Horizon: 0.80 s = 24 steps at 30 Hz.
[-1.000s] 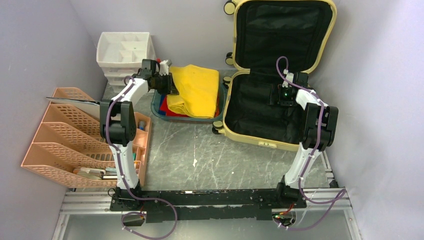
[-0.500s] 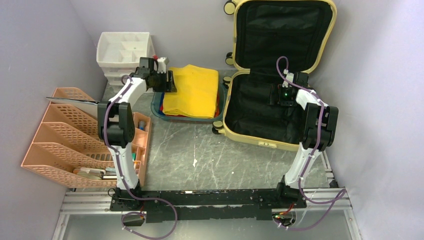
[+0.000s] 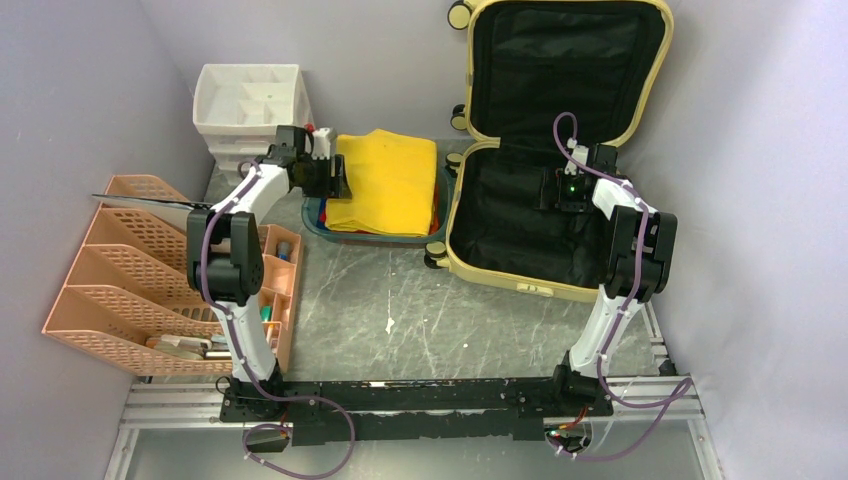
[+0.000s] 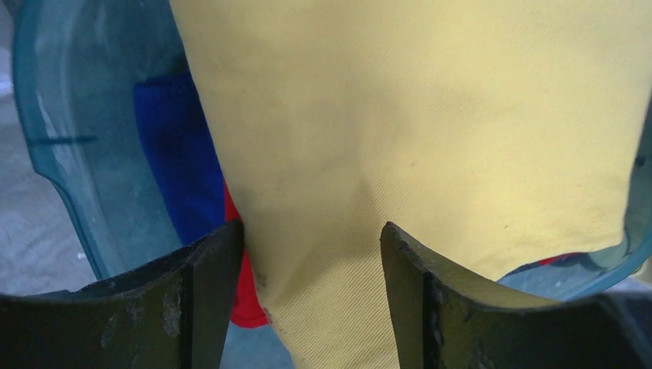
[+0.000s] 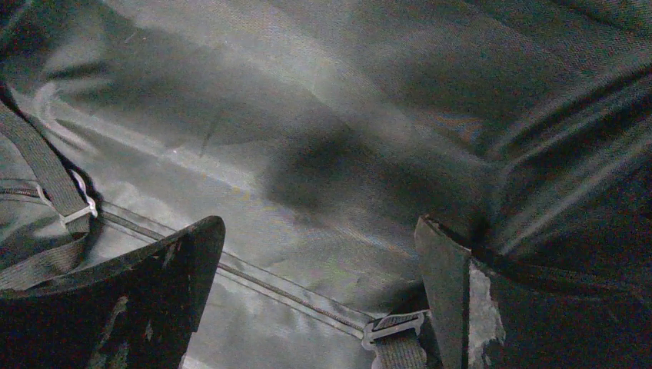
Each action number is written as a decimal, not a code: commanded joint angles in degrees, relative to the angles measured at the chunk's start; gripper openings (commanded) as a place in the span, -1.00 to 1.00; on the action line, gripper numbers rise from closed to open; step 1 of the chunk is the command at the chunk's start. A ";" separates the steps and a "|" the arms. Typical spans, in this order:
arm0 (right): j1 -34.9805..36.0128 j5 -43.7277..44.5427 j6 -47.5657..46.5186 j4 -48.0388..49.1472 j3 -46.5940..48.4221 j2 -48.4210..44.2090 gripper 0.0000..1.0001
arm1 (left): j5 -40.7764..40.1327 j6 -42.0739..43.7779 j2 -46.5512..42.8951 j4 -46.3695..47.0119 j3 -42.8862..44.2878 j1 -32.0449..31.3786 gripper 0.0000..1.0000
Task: Open, take out, and arrange the luggage
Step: Place the clothes in the bin.
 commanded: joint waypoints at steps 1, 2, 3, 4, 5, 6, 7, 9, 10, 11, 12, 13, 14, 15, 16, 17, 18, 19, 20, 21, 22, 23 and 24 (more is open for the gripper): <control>-0.18 -1.66 0.20 -1.00 -0.06 -1.79 1.00 | -0.98 2.54 -3.12 -2.70 -1.16 0.46 0.40; -0.18 -1.78 0.20 -1.00 -0.06 -1.78 1.00 | -1.12 2.62 -2.91 -3.00 -1.21 0.61 0.40; -0.18 -1.76 0.20 -0.99 -0.14 -1.83 1.00 | -1.56 2.58 -2.68 -3.08 -1.37 0.73 0.39; -0.18 -1.79 0.20 -0.92 -0.15 -1.93 1.00 | -2.05 2.50 -2.36 -3.09 -1.54 0.83 0.37; -0.18 -1.80 0.20 -0.88 -0.23 -1.94 1.00 | -2.79 2.53 -2.03 -3.20 -1.55 0.91 0.33; -0.18 -1.81 0.20 -0.91 -0.24 -1.96 1.00 | -3.63 2.68 -1.73 -3.26 -1.53 0.93 0.31; -0.21 -1.90 0.13 -0.92 -0.24 -2.02 1.00 | -4.41 2.63 -1.57 -3.16 -1.45 0.88 0.31; -0.26 -1.89 0.03 -0.92 -0.28 -2.22 1.00 | -4.59 2.72 -2.34 -2.82 -0.82 0.93 0.35; -0.27 -1.89 0.03 -0.88 -0.32 -2.29 1.00 | -3.84 2.73 -3.20 -2.44 -0.64 0.93 0.38; -0.27 -1.93 -0.04 -0.76 -0.47 -2.45 1.00 | -2.80 2.74 -4.27 -1.75 -0.28 0.93 0.40; -0.27 -1.87 -0.06 -0.76 -0.50 -2.48 1.00 | -2.15 2.55 -5.71 -0.80 -0.02 0.93 0.45; -0.27 -1.93 -0.06 -0.75 -0.50 -2.49 1.00 | -1.42 2.19 -7.01 0.29 0.24 0.93 0.53; -0.27 -1.98 -0.06 -0.78 -0.50 -2.42 1.00 | -0.85 1.94 -8.36 1.46 0.67 0.93 0.59; -0.27 -1.98 -0.06 -0.80 -0.43 -2.40 1.00 | -0.31 1.87 -9.38 2.38 1.19 0.85 0.64; -0.27 -2.02 -0.06 -0.78 -0.42 -2.38 1.00 | -0.05 1.72 -10.25 3.22 1.86 0.73 0.71; -0.27 -2.02 -0.06 -0.77 -0.41 -2.30 1.00 | -0.24 1.83 -10.81 3.97 2.65 0.49 0.77; -0.32 -2.03 -0.02 -0.78 -0.41 -2.23 1.00 | -0.65 2.22 -11.00 4.65 3.45 0.00 0.79; -0.29 -2.00 0.01 -0.75 -0.41 -2.17 1.00 | -1.38 2.69 -10.93 5.40 4.34 -0.98 0.79; -0.27 -1.98 0.09 -0.74 -0.41 -2.15 1.00 | -2.92 3.24 -10.45 5.96 5.24 -1.84 0.76; -0.27 -2.09 0.11 -0.74 -0.41 -2.17 1.00 | -4.02 3.34 -9.84 6.41 6.20 -2.87 0.71; -0.27 -2.06 0.16 -0.70 -0.41 -2.14 1.00 | -5.06 3.35 -8.70 6.95 7.16 -3.95 0.63; -0.27 -2.13 0.20 -0.66 -0.46 -2.16 1.00 | -6.15 3.35 -7.51 6.96 8.24 -5.00 0.52; -0.34 -2.04 0.20 -0.63 -0.50 -2.22 1.00 | -6.93 3.35 -5.97 6.75 9.57 -6.23 0.40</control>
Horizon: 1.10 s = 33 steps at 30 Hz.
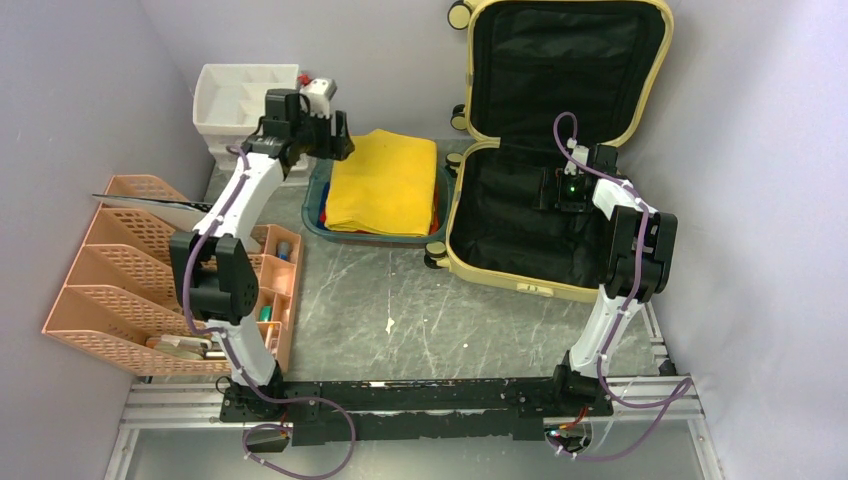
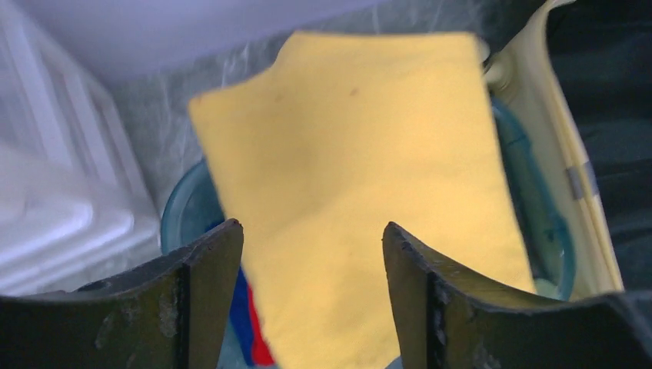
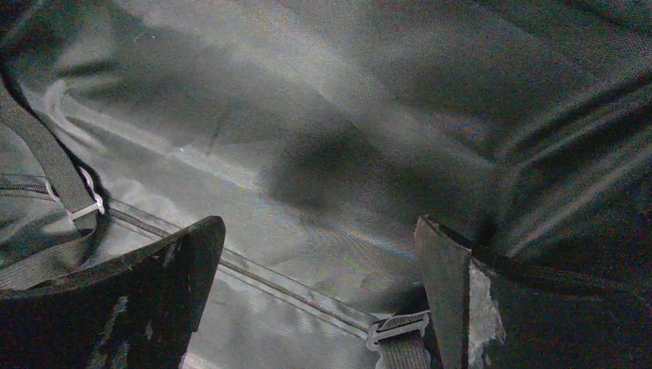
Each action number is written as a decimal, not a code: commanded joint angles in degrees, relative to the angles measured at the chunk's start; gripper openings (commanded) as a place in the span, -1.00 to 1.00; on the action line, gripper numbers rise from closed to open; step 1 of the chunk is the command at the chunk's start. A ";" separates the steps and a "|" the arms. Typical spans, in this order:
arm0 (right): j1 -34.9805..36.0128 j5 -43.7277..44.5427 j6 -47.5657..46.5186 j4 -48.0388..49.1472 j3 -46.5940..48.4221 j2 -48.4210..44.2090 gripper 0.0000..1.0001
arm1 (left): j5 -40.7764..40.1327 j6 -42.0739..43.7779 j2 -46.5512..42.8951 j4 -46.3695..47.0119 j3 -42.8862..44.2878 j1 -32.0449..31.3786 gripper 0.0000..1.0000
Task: Open, take out, and arrange the luggage
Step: Place the clothes in the bin.
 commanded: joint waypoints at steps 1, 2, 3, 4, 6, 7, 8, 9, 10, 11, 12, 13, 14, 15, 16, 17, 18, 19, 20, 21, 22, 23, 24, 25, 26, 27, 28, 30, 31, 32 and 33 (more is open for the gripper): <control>-0.26 -0.94 0.20 -0.54 -0.54 -2.32 1.00 | -4.04 1.36 4.09 3.17 5.37 -5.53 0.30; -0.27 -0.99 0.16 -0.51 -0.65 -2.39 1.00 | -5.56 3.10 5.55 3.03 6.49 -6.97 0.23; -0.27 -0.95 0.12 -0.36 -0.75 -2.52 1.00 | -7.34 3.46 7.04 3.45 7.21 -8.26 0.16; -0.27 -0.94 0.12 -0.26 -0.84 -2.67 1.00 | -9.31 3.59 8.31 4.31 7.46 -9.32 0.09; -0.27 -1.07 0.13 -0.30 -0.94 -2.73 1.00 | -13.49 3.93 11.15 6.28 7.58 -10.90 -0.06; -0.31 -1.25 0.12 -0.38 -0.94 -2.82 1.00 | -15.69 4.33 12.95 7.26 7.47 -11.48 -0.11; -0.35 -1.28 0.12 -0.33 -0.99 -2.93 1.00 | -17.65 4.58 14.43 8.22 7.08 -11.84 -0.17; -0.36 -1.35 0.12 -0.35 -1.07 -3.03 1.00 | -18.94 4.47 15.85 8.74 6.87 -11.97 -0.23; -0.45 -1.42 0.12 -0.33 -1.16 -3.12 1.00 | -19.11 4.49 17.13 8.88 6.69 -11.99 -0.30; -0.51 -1.46 0.12 -0.36 -1.20 -3.23 1.00 | -20.54 4.40 18.31 8.63 6.40 -12.00 -0.33; -0.60 -1.58 0.12 -0.37 -1.29 -3.38 1.00 | -21.43 4.21 19.20 8.28 5.99 -12.00 -0.36; -0.62 -1.68 0.04 -0.29 -1.34 -3.50 1.00 | -21.84 4.25 19.77 8.28 4.93 -12.00 -0.37; -0.70 -1.71 0.11 -0.24 -1.38 -3.61 1.00 | -22.04 4.13 20.07 8.79 3.63 -12.05 -0.37; -0.71 -1.80 0.16 -0.09 -1.38 -3.62 1.00 | -22.59 3.95 20.52 9.10 2.44 -12.19 -0.38; -0.71 -1.93 0.19 -0.06 -1.38 -3.59 1.00 | -22.95 3.98 21.40 8.91 1.81 -12.44 -0.37; -0.71 -2.13 0.27 -0.11 -1.31 -3.48 1.00 | -23.26 3.95 22.49 8.20 1.76 -12.71 -0.37; -0.71 -2.33 0.37 -0.18 -1.22 -3.44 1.00 | -23.30 3.73 23.86 6.93 2.11 -12.93 -0.37; -0.71 -2.47 0.46 -0.23 -1.21 -3.40 1.00 | -23.07 3.34 25.13 5.81 2.21 -13.00 -0.38; -0.71 -2.49 0.40 -0.24 -1.21 -3.40 1.00 | -22.58 2.96 26.25 4.62 2.29 -13.14 -0.38; -0.71 -2.43 0.32 -0.28 -1.27 -3.47 1.00 | -22.01 2.87 27.12 3.87 2.33 -13.25 -0.38; -0.71 -2.36 0.23 -0.24 -1.36 -3.62 1.00 | -21.88 2.86 27.67 3.46 2.24 -13.43 -0.38; -0.78 -2.28 0.16 -0.23 -1.44 -3.80 1.00 | -21.86 2.86 27.87 3.36 2.04 -13.63 -0.37; -0.79 -2.26 0.12 -0.20 -1.47 -3.94 1.00 | -21.65 2.71 27.83 3.49 1.79 -13.67 -0.36; -0.80 -2.30 0.12 -0.12 -1.55 -4.10 1.00 | -21.48 2.59 27.81 3.11 1.94 -13.67 -0.34; -0.80 -2.40 0.19 -0.15 -1.49 -4.13 1.00 | -21.24 2.62 27.80 1.96 2.69 -13.67 -0.33; -0.80 -2.50 0.20 -0.16 -1.47 -4.13 1.00 | -21.02 2.78 27.60 1.19 3.43 -13.60 -0.31; -0.82 -2.59 0.20 -0.29 -1.47 -4.09 1.00 | -20.83 2.72 26.82 0.96 3.86 -13.48 -0.29; -0.80 -2.71 0.20 -0.36 -1.39 -3.97 1.00 | -19.41 2.44 25.59 0.08 5.08 -12.85 -0.24; -0.80 -2.77 0.20 -0.35 -1.32 -4.00 1.00 | -18.21 2.46 24.71 -0.77 6.00 -12.61 -0.18; -0.80 -2.78 0.13 -0.33 -1.34 -4.08 1.00 | -17.72 2.59 23.31 -1.05 6.38 -12.50 -0.09; -0.80 -2.83 0.12 -0.25 -1.38 -4.19 1.00 | -17.24 2.91 21.43 -0.29 6.09 -12.38 -0.01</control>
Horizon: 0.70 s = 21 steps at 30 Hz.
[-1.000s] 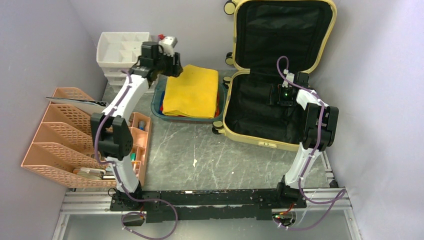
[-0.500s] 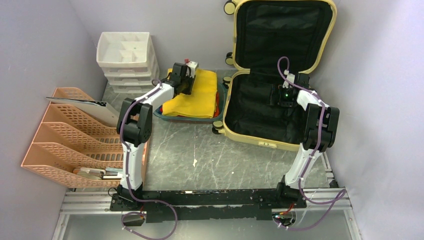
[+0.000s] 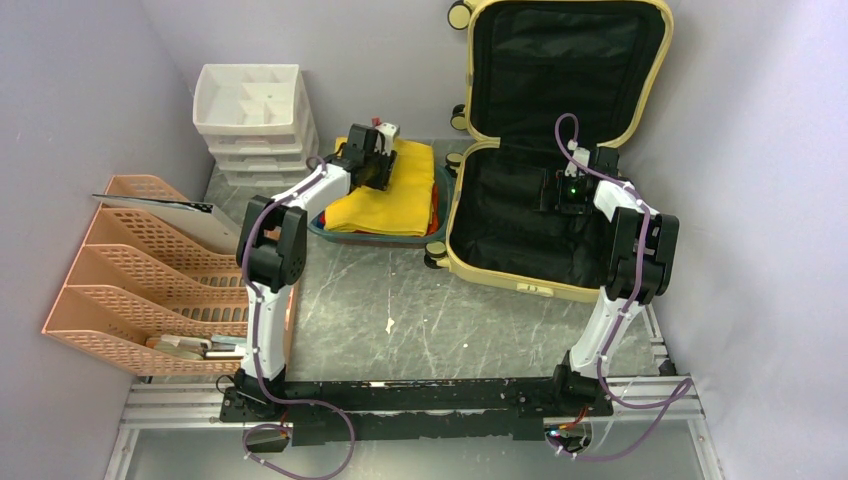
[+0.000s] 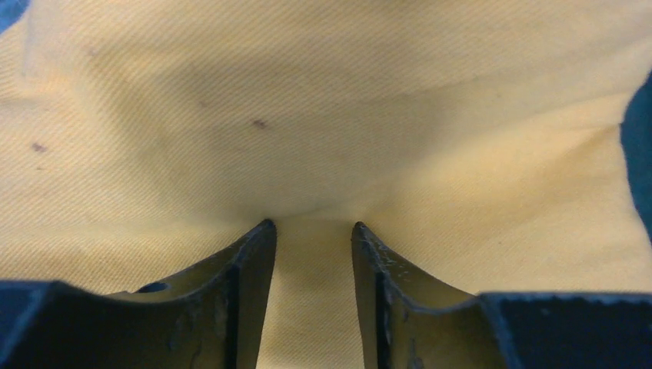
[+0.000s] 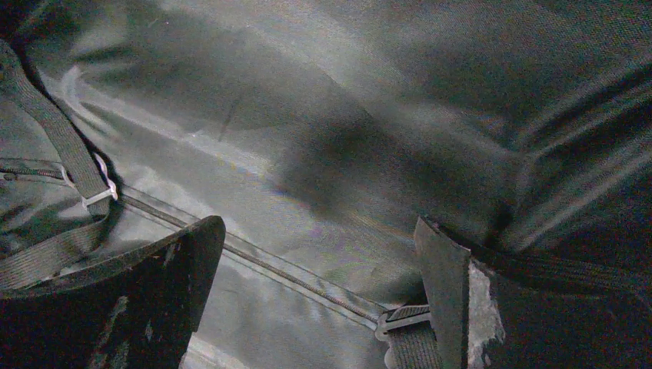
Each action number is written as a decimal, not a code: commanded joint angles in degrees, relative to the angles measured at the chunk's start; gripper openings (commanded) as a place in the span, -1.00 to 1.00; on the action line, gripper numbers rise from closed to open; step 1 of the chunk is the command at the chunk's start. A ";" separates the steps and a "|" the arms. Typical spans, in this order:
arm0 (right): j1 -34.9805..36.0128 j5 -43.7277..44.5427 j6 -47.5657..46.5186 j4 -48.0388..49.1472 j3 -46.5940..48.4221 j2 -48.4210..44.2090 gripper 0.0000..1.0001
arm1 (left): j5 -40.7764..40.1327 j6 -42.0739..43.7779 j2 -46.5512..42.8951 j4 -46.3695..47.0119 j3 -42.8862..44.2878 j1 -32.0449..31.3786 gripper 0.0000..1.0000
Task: Open, take out, and arrange the luggage
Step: Place the clothes in the bin.
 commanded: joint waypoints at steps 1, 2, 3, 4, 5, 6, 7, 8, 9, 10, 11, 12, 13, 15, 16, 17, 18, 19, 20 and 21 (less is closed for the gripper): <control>-0.43 -1.07 0.07 0.04 -0.07 -3.21 1.00 | 1.80 0.20 -2.79 -5.91 -0.50 1.37 0.08; -0.41 -1.11 0.03 0.01 -0.07 -3.24 1.00 | 1.72 0.51 -4.56 -4.90 -0.63 1.39 0.15; -0.40 -1.22 0.00 0.04 -0.07 -3.24 1.00 | 1.76 0.76 -6.28 -4.10 -0.34 1.45 0.19; -0.45 -1.29 0.06 0.14 -0.07 -3.24 1.00 | 1.65 1.03 -7.54 -3.58 0.15 1.47 0.22; -0.41 -1.39 0.07 0.14 -0.07 -3.17 1.00 | 1.30 1.17 -8.50 -3.24 0.83 1.63 0.25; -0.40 -1.49 0.07 0.18 -0.07 -3.09 1.00 | 0.90 1.29 -9.26 -2.72 1.30 1.76 0.26; -0.40 -1.58 0.06 0.12 -0.07 -3.10 1.00 | 0.14 1.38 -9.72 -2.07 1.56 1.96 0.26; -0.40 -1.62 0.07 0.07 -0.07 -3.09 1.00 | -0.09 1.38 -10.05 -0.95 1.63 2.17 0.26; -0.40 -1.68 0.07 0.03 -0.07 -3.07 1.00 | -1.04 1.38 -9.95 -0.32 1.69 2.43 0.25; -0.40 -1.65 0.07 0.05 -0.07 -3.12 1.00 | -2.63 1.07 -9.52 -0.22 2.10 2.80 0.23; -0.40 -1.72 0.07 0.08 -0.07 -3.22 1.00 | -3.30 0.57 -8.61 -0.57 2.70 3.23 0.22; -0.40 -1.73 0.00 0.11 -0.11 -3.34 1.00 | -3.12 0.10 -7.63 -0.94 3.23 3.89 0.21; -0.40 -1.69 -0.01 0.16 -0.15 -3.45 1.00 | -3.04 -0.20 -6.44 -1.29 3.71 4.38 0.20; -0.40 -1.65 -0.08 0.18 -0.16 -3.59 1.00 | -3.13 -0.46 -4.51 -1.35 3.74 5.08 0.18; -0.40 -1.65 -0.10 0.19 -0.16 -3.59 1.00 | -3.18 -0.47 -3.50 -1.42 3.58 5.24 0.18; -0.40 -1.61 -0.02 0.14 -0.16 -3.55 1.00 | -3.69 -0.50 -2.39 -1.80 3.75 5.28 0.17; -0.40 -1.74 -0.02 0.17 -0.16 -3.51 1.00 | -4.17 -0.47 -1.03 -2.09 4.04 5.39 0.17; -0.40 -1.82 -0.02 0.18 -0.11 -3.50 1.00 | -4.53 -0.47 0.75 -2.34 4.33 5.64 0.17; -0.40 -1.91 0.05 0.16 -0.08 -3.43 1.00 | -4.43 -1.43 2.09 -2.78 4.78 5.93 0.17; -0.40 -1.88 0.00 0.11 -0.01 -3.42 1.00 | -4.03 -2.59 3.67 -3.65 5.65 6.25 0.16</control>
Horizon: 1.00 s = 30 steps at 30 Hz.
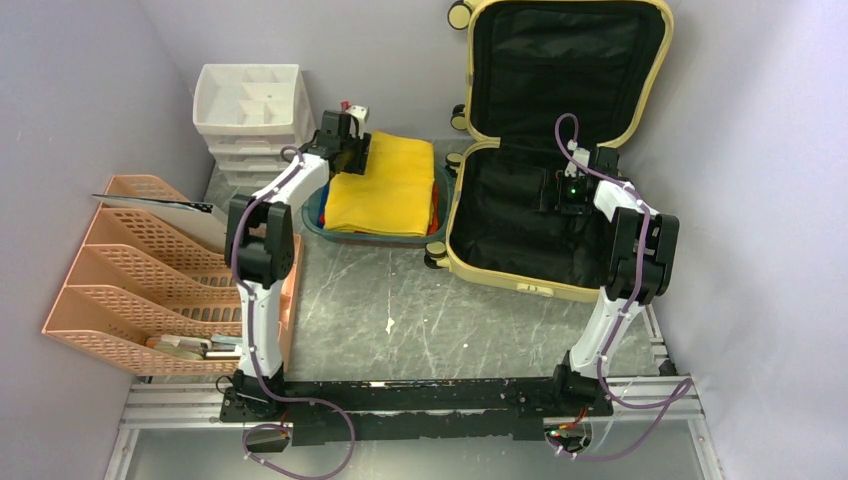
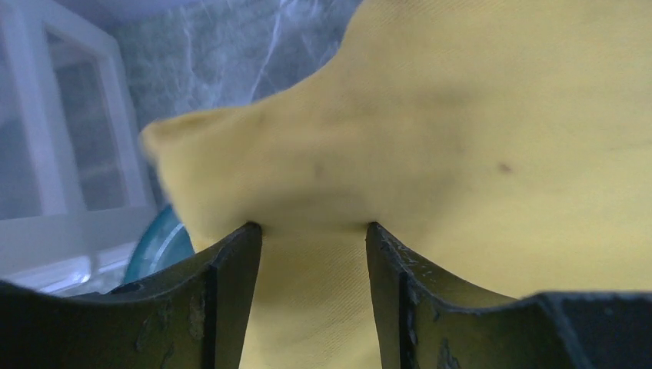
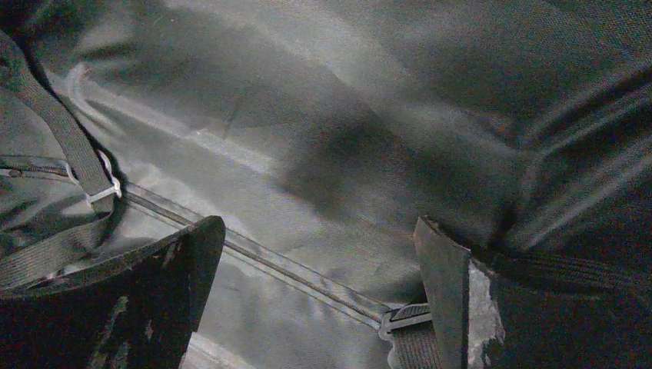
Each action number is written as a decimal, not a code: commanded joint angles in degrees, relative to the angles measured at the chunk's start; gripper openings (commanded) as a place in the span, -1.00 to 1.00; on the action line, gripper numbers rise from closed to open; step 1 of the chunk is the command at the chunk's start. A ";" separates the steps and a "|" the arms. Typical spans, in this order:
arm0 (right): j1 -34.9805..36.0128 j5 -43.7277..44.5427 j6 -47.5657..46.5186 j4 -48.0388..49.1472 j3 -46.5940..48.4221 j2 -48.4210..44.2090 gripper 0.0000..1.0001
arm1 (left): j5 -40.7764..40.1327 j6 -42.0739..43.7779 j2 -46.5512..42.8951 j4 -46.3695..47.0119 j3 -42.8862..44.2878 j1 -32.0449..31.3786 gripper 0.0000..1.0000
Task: Open, take out, and arrange the luggage
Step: Place the clothes in the bin.
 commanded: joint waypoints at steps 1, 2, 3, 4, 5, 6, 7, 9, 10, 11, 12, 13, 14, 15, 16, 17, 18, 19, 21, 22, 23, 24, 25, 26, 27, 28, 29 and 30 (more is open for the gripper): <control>-0.40 -1.44 -0.01 0.28 0.10 -3.47 1.00 | -0.21 -2.77 7.26 -2.83 3.20 0.78 0.15; -0.40 -1.44 -0.08 0.24 0.06 -3.62 1.00 | 0.26 -2.72 8.16 -3.67 3.85 0.93 0.15; -0.36 -1.37 -0.10 0.34 -0.02 -3.97 1.00 | 0.47 -2.64 8.51 -4.13 4.04 1.04 0.15; -0.40 -1.54 -0.23 0.60 -0.13 -4.39 1.00 | 0.80 -2.52 8.29 -3.86 3.73 1.09 0.15; -0.40 -2.15 -0.40 0.86 -0.22 -4.93 1.00 | 0.93 -2.41 7.68 -3.41 3.29 1.13 0.15; -0.40 -2.94 -0.64 1.21 -0.31 -5.62 1.00 | 1.09 -2.32 6.87 -2.94 2.99 1.14 0.16; -0.34 -4.32 -1.00 1.78 -0.45 -6.58 1.00 | 1.45 -2.30 5.92 -2.52 2.76 1.20 0.17; 0.02 -6.73 -1.78 3.05 -0.51 -8.90 1.00 | 2.16 -2.34 3.74 -2.24 2.84 1.31 0.21; 0.41 -7.73 -2.35 3.68 -0.51 -10.27 1.00 | 2.29 -2.43 2.53 -2.35 2.94 1.39 0.23; 1.07 -8.39 -3.16 4.00 -0.28 -11.59 1.00 | 2.98 -2.46 1.31 -2.70 3.17 1.45 0.26; 1.89 -9.33 -4.17 4.09 0.13 -12.90 1.00 | 3.75 -2.54 0.11 -3.06 3.39 1.41 0.29; 2.86 -10.68 -5.64 3.97 0.80 -14.10 1.00 | 4.52 -2.54 -1.32 -3.41 3.37 1.47 0.33; 4.08 -11.94 -6.85 3.75 1.52 -15.21 1.00 | 5.18 -2.55 -2.79 -3.58 2.87 1.49 0.37; 6.25 -13.15 -7.87 3.04 2.80 -16.40 1.00 | 5.86 -2.64 -5.08 -3.40 1.99 1.47 0.39; 8.24 -13.79 -8.91 2.29 4.00 -17.02 1.00 | 6.66 -2.57 -7.00 -3.03 0.75 1.49 0.43; 10.50 -14.30 -9.90 1.58 5.23 -17.35 1.00 | 7.66 -2.45 -8.71 -2.38 -0.57 1.45 0.45; 12.97 -14.61 -10.36 1.36 6.47 -17.54 1.00 | 8.36 -2.16 -10.50 -1.37 -1.99 1.41 0.48; 15.53 -14.95 -10.49 1.38 7.58 -17.47 1.00 | 9.18 -1.79 -12.13 -0.64 -3.32 1.43 0.52; 19.64 -15.35 -9.26 2.25 10.10 -16.55 1.00 | 11.54 -1.43 -14.75 0.42 -5.49 1.45 0.57; 21.50 -15.14 -7.81 2.82 11.50 -15.50 1.00 | 12.68 -0.40 -15.74 0.93 -6.48 1.41 0.59; 22.97 -15.28 -6.28 3.46 13.26 -14.22 1.00 | 13.81 0.68 -16.82 1.34 -7.48 1.40 0.60; 24.34 -15.48 -3.92 4.28 15.00 -12.81 1.00 | 15.02 0.91 -17.79 1.84 -8.46 1.40 0.60; 25.34 -15.18 -1.04 5.52 16.59 -11.13 1.00 | 15.79 1.11 -18.65 2.28 -9.51 1.37 0.60; 26.15 -14.80 2.13 6.86 18.03 -9.51 0.97 | 16.45 1.27 -19.51 2.78 -10.58 1.32 0.60; 26.93 -14.41 5.54 8.04 19.33 -7.59 0.93 | 17.00 1.46 -20.29 3.23 -11.61 1.25 0.61; 27.71 -13.69 8.67 8.48 21.14 -5.57 0.88 | 17.32 1.56 -21.13 3.75 -12.80 1.13 0.60; 28.82 -12.40 11.49 8.00 23.27 -3.44 0.82 | 17.51 1.57 -21.91 4.34 -14.40 1.02 0.61; 30.32 -9.85 12.53 6.14 26.40 -0.42 0.78 | 17.76 1.70 -22.96 5.19 -15.62 0.86 0.61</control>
